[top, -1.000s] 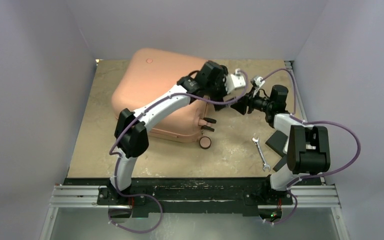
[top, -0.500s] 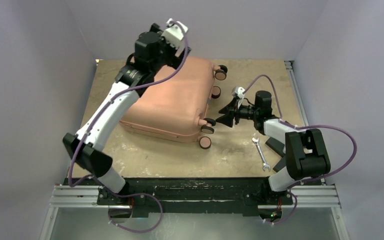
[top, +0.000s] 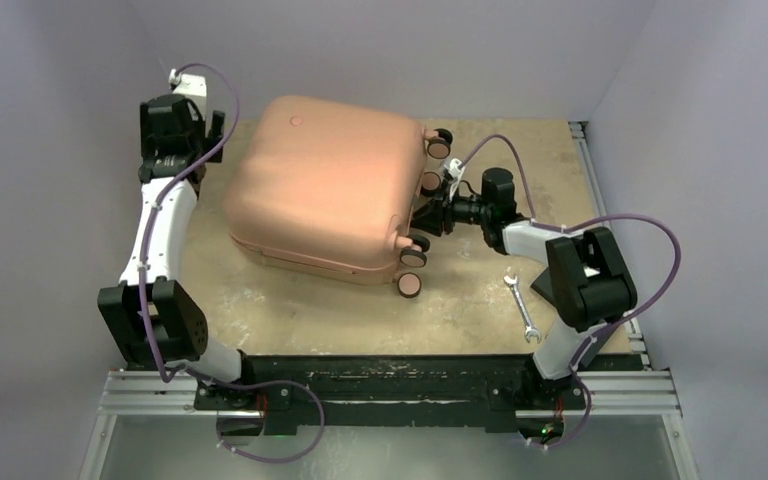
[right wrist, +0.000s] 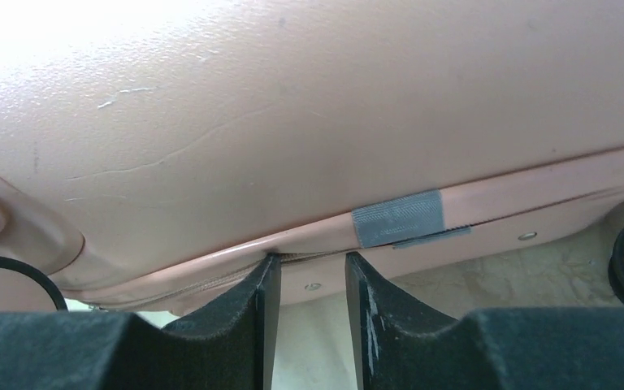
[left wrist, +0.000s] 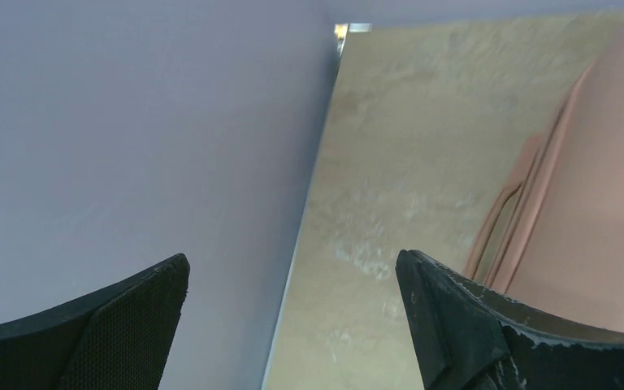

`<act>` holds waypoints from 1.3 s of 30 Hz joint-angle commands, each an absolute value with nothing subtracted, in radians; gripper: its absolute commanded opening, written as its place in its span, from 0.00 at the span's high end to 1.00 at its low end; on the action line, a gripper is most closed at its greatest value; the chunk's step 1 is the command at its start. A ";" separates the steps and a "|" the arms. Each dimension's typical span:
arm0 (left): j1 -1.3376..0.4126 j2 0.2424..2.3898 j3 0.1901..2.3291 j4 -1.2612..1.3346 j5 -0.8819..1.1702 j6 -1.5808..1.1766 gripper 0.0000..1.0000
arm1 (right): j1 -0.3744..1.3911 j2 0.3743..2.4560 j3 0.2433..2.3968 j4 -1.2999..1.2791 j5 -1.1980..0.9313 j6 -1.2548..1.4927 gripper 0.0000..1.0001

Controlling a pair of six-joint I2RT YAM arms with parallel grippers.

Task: Pack the luggage
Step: Zip the luggage at the center of the board.

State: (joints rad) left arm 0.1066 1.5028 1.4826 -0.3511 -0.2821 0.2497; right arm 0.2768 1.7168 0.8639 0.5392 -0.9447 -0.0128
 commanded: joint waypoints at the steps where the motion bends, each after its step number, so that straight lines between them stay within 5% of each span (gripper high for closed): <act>1: 0.163 1.534 1.392 -0.272 -0.263 0.248 0.01 | 0.296 1.752 0.958 0.681 -0.877 0.102 0.62; 18: 0.235 1.657 1.264 -0.175 0.074 0.234 0.05 | 0.325 1.768 1.054 0.910 -0.849 0.297 0.60; 34: 0.233 1.567 1.180 -0.155 -0.074 0.034 0.06 | 0.198 1.536 0.918 0.265 -0.772 -0.147 0.42; 39: 0.234 1.526 1.135 -0.154 -0.075 -0.056 0.06 | 0.198 1.430 0.769 0.272 -0.759 -0.274 0.41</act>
State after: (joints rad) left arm 0.2619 1.6035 1.1751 -0.1368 -0.1539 0.0772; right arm 0.1913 1.4982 0.8841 0.3374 -0.7494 -0.1234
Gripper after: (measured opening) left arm 0.942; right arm 0.587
